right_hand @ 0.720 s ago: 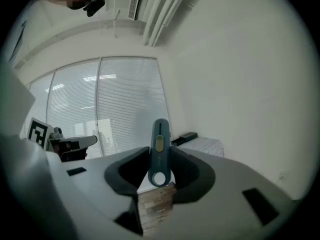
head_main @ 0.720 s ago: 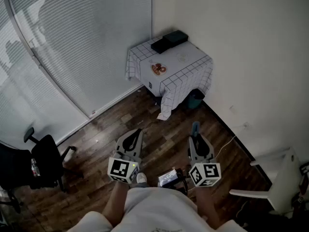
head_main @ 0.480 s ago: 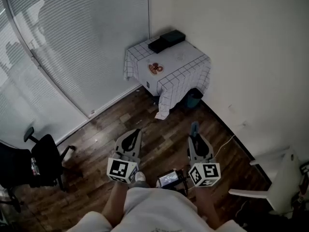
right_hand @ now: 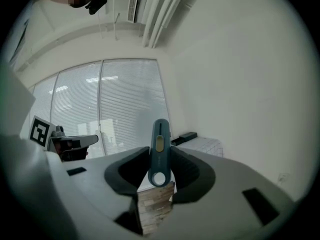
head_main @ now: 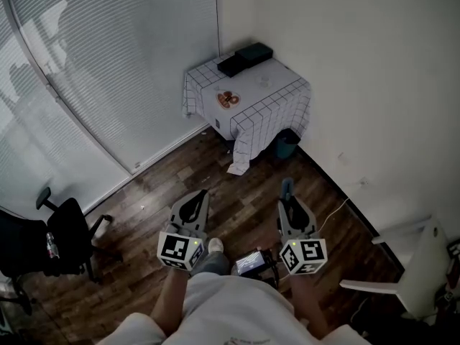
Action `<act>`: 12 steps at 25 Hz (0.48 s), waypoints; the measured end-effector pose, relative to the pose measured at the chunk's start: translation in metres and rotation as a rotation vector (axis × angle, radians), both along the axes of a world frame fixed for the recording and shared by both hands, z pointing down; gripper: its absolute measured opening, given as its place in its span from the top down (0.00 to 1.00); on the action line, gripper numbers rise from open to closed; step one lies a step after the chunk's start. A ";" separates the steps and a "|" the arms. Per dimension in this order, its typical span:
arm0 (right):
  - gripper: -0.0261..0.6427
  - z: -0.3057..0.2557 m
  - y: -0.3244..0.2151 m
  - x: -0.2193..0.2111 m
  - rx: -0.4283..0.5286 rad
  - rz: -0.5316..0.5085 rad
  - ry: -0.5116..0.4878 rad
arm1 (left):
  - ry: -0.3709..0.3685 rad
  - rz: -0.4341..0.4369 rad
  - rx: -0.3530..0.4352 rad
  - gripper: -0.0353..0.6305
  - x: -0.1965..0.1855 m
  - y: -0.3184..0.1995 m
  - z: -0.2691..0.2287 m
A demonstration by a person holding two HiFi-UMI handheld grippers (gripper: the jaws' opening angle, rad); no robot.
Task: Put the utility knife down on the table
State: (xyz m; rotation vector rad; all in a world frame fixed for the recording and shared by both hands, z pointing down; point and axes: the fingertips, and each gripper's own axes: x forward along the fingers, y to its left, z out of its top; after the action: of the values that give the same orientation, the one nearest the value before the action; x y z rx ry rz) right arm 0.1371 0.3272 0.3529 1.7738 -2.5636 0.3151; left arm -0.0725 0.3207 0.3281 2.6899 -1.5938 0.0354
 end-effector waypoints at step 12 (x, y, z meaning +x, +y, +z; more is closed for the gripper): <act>0.76 0.008 -0.048 0.010 -0.014 0.029 0.003 | 0.001 0.033 -0.004 0.94 0.010 -0.067 0.008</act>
State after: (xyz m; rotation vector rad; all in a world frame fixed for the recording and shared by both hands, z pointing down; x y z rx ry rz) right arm 0.1473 0.2796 0.3613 1.8071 -2.5289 0.3303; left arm -0.0623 0.2541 0.3365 2.7131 -1.5469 0.0371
